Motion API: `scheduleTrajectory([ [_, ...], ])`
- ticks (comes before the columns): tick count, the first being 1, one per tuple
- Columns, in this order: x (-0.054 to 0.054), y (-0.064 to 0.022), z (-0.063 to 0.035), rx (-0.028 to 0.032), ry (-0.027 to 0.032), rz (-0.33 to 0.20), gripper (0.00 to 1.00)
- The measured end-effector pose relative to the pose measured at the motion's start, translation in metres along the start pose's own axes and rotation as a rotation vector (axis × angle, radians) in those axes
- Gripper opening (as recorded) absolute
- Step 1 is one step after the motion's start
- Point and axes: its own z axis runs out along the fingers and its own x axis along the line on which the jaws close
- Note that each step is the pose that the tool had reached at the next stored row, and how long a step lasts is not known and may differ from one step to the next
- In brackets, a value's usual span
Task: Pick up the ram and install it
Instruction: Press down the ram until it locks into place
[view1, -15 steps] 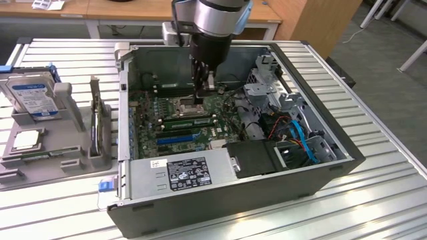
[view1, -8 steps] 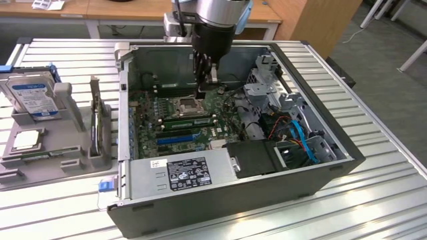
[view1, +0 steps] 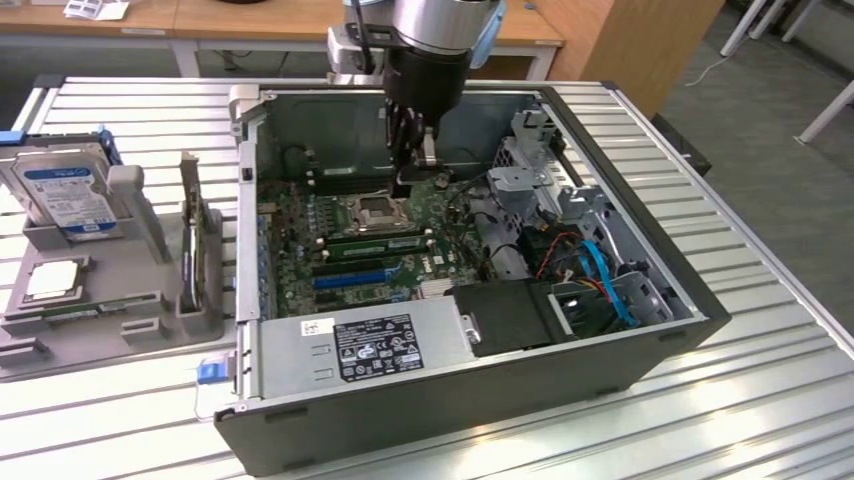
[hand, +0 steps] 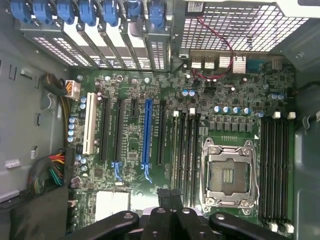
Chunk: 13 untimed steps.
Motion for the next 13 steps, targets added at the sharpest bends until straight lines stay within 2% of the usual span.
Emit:
scheduleTrajectory([
  [13, 0.0, 0.0, 0.0, 0.0008, 0.0016, -0.019, 0.1],
])
